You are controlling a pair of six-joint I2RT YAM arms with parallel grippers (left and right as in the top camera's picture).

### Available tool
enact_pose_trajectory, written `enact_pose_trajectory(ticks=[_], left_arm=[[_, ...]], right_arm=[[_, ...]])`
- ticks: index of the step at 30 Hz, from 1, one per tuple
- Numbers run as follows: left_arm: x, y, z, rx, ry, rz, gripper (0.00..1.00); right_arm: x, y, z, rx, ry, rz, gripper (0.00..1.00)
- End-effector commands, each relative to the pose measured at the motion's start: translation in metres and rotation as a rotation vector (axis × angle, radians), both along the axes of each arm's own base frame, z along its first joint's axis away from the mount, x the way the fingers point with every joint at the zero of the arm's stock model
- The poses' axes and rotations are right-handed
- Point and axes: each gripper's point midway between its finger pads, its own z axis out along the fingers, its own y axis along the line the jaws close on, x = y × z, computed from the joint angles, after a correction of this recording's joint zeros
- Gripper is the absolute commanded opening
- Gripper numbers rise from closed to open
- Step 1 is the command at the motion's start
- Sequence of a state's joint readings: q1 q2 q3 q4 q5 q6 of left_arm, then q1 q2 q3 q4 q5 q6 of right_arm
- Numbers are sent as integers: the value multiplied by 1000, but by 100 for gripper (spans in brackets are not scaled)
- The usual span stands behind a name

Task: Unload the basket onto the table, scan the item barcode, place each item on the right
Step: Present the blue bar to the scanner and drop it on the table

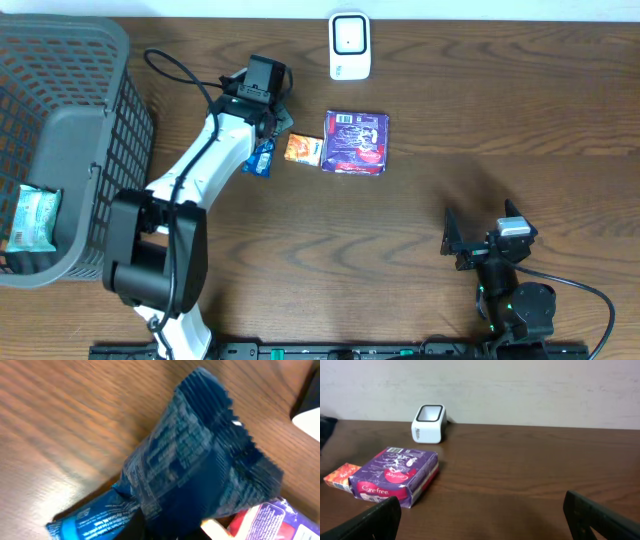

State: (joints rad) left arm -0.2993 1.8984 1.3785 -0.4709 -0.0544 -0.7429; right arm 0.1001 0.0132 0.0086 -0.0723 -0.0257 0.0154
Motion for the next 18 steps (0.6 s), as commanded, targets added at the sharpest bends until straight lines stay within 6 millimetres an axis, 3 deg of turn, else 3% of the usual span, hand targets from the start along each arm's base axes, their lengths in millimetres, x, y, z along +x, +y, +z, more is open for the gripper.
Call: enact_pose_trajectory(ticks=[1, 4, 7, 12, 15, 18], left_arm=[[7, -11, 8, -66, -30, -3, 35], [15, -19, 18, -108, -71, -23, 35], [24, -29, 40, -145, -146, -82, 40], [37, -21, 112, -100, -330, -169, 40], [40, 8, 168, -16, -464, -176, 42], [33, 66, 223, 117, -584, -81, 48]], right_arm=[[0, -3, -2, 12, 7, -15, 99], [0, -3, -2, 12, 7, -15, 99], [0, -3, -2, 12, 7, -15, 99], [0, -3, -2, 12, 7, -15, 99], [0, -3, -2, 12, 7, -15, 99], [0, -3, -2, 12, 7, -15, 99]])
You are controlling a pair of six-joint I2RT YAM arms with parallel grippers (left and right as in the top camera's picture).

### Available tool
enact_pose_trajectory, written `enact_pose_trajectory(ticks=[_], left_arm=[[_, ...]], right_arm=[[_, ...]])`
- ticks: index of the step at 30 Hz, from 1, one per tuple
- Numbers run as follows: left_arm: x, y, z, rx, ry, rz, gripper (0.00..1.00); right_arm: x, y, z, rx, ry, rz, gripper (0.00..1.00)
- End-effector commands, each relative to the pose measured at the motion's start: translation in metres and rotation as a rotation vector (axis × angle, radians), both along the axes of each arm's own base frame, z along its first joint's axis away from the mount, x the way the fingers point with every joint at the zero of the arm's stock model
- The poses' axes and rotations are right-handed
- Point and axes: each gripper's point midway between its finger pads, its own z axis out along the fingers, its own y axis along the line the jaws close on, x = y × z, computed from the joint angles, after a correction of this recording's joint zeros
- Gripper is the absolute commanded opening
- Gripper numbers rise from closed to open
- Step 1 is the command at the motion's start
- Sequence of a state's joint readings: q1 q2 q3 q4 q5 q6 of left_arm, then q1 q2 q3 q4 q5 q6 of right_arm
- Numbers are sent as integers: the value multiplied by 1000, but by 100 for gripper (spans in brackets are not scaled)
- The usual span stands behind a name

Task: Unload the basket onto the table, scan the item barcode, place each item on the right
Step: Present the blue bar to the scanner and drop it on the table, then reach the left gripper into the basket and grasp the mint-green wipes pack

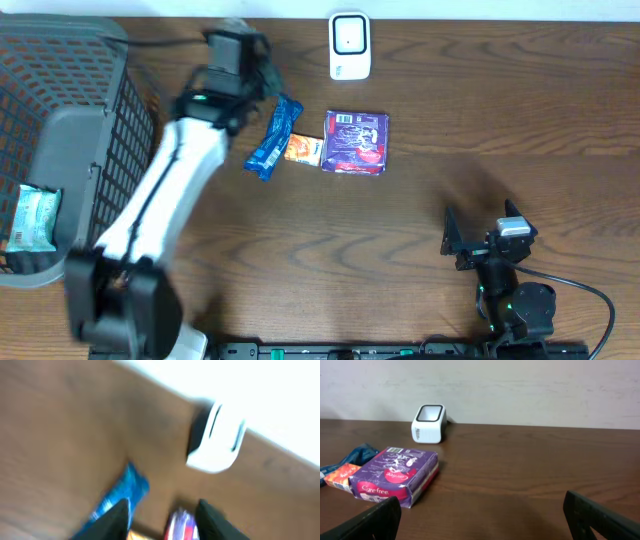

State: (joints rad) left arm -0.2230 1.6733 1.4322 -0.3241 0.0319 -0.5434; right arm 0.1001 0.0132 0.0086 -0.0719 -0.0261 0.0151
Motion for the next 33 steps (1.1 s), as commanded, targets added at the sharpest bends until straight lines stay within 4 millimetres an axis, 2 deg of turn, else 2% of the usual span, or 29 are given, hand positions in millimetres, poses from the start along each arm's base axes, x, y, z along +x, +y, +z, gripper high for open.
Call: enact_pose_trajectory(ticks=[1, 2, 5, 8, 11, 16, 18, 21, 23, 33], left_arm=[[-7, 78, 90, 175, -212, 137, 48], [-15, 108, 107, 239, -242, 197, 48], [-40, 184, 134, 408, -260, 361, 49], [-68, 254, 139, 585, -183, 487, 49], [-100, 305, 113, 691, 3, 526, 50], [-154, 363, 52, 675, 315, 589, 50], [-171, 376, 26, 646, 433, 592, 64], [-195, 392, -14, 603, 607, 576, 66], [-203, 402, -35, 568, 671, 590, 66], [-209, 404, -105, 500, 814, 557, 67]], right_arm=[[0, -3, -2, 13, 8, -16, 99], [0, -3, -2, 13, 8, -16, 99], [0, -3, -2, 13, 8, -16, 99], [0, -3, -2, 13, 8, -16, 99], [0, -3, -2, 13, 8, -16, 99], [0, -3, -2, 13, 8, -16, 99], [0, -3, -2, 13, 8, -16, 99], [0, -3, -2, 13, 8, -16, 99], [0, -3, -2, 13, 7, -16, 99], [0, -3, -2, 13, 8, -16, 99]])
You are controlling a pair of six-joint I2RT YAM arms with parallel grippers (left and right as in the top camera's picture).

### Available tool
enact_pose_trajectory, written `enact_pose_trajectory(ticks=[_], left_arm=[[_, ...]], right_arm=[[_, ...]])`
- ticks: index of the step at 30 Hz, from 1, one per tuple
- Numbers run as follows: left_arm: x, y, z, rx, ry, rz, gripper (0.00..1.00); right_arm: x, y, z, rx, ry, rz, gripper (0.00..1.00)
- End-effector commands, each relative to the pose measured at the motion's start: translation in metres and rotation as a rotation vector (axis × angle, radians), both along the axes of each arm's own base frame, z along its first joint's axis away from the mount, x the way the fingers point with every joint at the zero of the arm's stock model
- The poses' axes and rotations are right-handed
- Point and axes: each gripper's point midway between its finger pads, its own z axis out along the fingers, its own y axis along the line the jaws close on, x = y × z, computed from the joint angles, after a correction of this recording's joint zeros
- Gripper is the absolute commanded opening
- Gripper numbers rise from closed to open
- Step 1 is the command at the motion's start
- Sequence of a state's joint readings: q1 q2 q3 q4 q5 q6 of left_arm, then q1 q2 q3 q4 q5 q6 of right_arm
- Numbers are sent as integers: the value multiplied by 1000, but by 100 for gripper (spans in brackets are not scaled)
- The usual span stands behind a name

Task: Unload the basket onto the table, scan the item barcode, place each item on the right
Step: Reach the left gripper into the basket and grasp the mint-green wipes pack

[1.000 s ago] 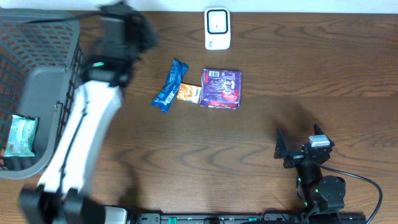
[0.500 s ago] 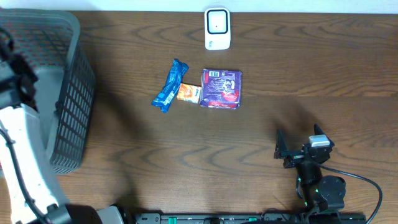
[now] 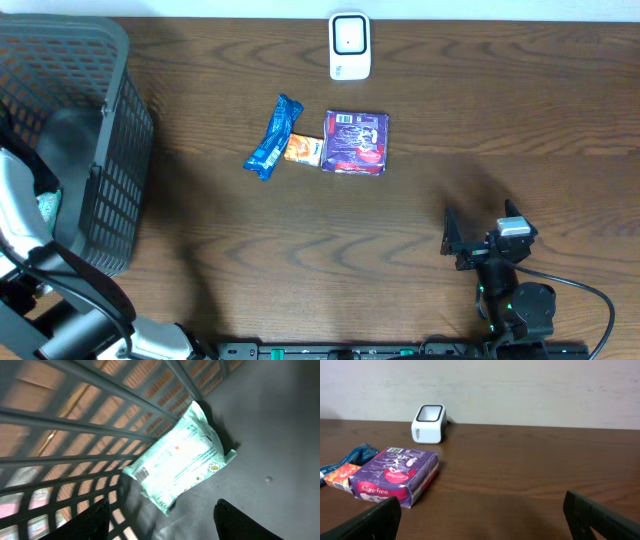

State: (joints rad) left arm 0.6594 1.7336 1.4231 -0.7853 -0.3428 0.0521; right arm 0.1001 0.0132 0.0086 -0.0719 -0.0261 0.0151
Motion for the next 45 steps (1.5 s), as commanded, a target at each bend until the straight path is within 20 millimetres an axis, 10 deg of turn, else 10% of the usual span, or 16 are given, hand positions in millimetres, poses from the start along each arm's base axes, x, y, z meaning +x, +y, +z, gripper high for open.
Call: enact_pose_trajectory(ticks=[1, 26, 33, 36, 40, 45], left_arm=[[-3, -1, -25, -30, 50, -2, 66], [20, 7, -119, -142, 105, -70, 73], [31, -7, -131, -234, 50, -104, 9], [33, -15, -132, -270, 34, -117, 7], [41, -13, -106, -239, -12, -107, 7], [70, -23, -22, -189, -278, -47, 7]], right_arm=[[0, -3, -2, 13, 8, -16, 99], [0, -3, -2, 13, 8, -16, 99], [0, -3, -2, 13, 8, -16, 99], [0, -3, -2, 13, 8, -16, 99], [0, -3, -2, 13, 8, -16, 99], [0, -3, -2, 13, 7, -16, 99]])
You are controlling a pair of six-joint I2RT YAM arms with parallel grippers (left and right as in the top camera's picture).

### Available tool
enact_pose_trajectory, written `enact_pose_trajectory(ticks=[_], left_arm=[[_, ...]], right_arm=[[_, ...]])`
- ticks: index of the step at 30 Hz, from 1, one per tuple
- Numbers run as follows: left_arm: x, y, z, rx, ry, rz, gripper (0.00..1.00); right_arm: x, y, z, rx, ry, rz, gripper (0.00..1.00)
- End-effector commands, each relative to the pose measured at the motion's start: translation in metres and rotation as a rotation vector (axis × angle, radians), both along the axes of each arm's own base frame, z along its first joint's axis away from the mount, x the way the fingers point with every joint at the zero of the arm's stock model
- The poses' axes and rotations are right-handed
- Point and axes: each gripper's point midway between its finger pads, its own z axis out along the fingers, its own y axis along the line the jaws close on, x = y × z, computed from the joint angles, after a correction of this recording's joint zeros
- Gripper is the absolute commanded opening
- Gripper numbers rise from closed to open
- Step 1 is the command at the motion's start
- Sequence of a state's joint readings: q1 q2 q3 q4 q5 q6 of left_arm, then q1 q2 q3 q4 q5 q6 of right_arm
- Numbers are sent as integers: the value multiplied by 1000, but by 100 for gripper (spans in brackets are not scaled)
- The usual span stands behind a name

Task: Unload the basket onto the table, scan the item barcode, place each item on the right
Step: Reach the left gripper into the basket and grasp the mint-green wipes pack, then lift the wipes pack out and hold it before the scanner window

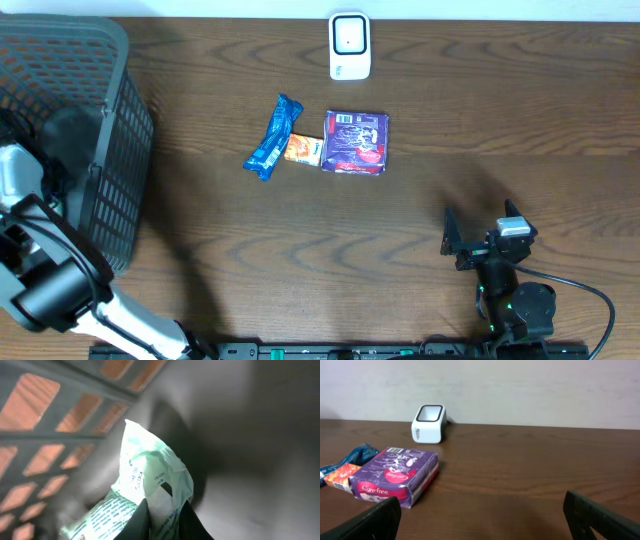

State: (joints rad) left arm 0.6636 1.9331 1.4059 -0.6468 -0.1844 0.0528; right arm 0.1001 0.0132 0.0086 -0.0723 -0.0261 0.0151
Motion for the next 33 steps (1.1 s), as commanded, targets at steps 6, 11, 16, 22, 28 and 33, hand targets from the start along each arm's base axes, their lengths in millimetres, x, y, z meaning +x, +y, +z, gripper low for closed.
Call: enact_pose_trajectory(ticks=[6, 11, 16, 22, 28, 33], left_arm=[[66, -66, 207, -37, -751, -23, 7], [58, -107, 315, -51, -1102, -41, 7], [50, -180, 385, -223, -1344, -135, 7], [60, -291, 398, -447, -1350, -361, 8], [80, -409, 357, -592, -1175, -665, 7], [100, -492, 307, -630, -1048, -825, 7]], right_arm=[[0, -3, -2, 13, 7, -16, 99], [0, -3, -2, 13, 7, -16, 99], [0, -3, -2, 13, 7, -16, 99], [0, -3, -2, 13, 7, -16, 99], [0, -3, -2, 13, 7, -16, 99], [0, -3, -2, 13, 7, -16, 99]])
